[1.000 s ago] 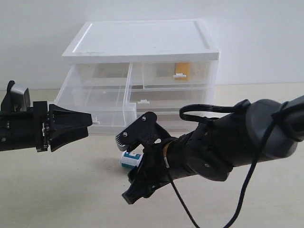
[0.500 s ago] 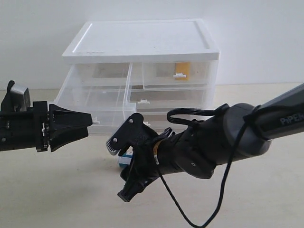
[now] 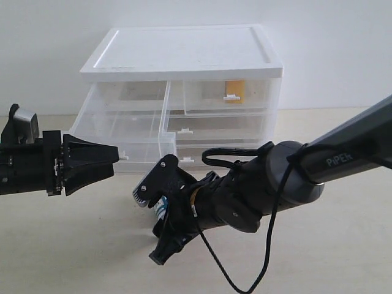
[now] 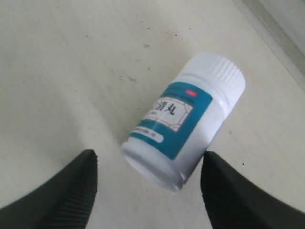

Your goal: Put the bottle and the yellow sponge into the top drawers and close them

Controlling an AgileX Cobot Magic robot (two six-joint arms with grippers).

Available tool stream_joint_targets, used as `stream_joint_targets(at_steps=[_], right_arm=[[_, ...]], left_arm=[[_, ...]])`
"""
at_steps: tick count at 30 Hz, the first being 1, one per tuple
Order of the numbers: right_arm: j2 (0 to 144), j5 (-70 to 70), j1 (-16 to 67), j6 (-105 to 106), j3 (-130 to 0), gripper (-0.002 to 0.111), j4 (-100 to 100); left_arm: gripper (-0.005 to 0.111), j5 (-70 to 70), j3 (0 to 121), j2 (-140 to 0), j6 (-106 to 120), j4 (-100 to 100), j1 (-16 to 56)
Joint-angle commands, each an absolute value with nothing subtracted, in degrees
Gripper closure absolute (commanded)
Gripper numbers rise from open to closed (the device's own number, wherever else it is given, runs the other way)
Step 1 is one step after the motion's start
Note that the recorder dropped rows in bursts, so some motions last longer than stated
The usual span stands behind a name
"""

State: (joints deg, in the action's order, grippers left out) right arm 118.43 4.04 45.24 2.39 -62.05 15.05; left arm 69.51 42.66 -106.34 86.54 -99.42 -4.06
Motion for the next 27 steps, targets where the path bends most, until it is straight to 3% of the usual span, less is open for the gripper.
stream_joint_targets(at_steps=[1,10,12,14,15,27], right_arm=[[118.97,2.32,45.15,0.38,-61.92,0.05,15.41],[118.87,14.28,45.15,-7.41,-61.92,0.051,9.18],[118.87,15.11,45.15,-7.41,-61.92,0.063,9.18],[119.25,14.33,45.15,-7.41,-61.92,0.084,9.18],[119.51,14.17,45.15,-7.41,-61.92,0.086,9.18],[117.63,0.0,45.55,-7.4,-61.92,0.085,9.31]], left_arm=[[0.054,69.96,42.49,-105.71,86.8,-99.95,-4.35],[0.054,69.96,42.49,-105.71,86.8,-99.95,-4.35],[0.054,69.96,42.49,-105.71,86.8,-99.95,-4.35],[0.054,69.96,42.49,-105.71,86.8,-99.95,-4.35],[0.054,69.96,42.49,-105.71,86.8,-99.95,-4.35],[0.054,69.96,42.49,-105.71,86.8,-99.95,-4.35]])
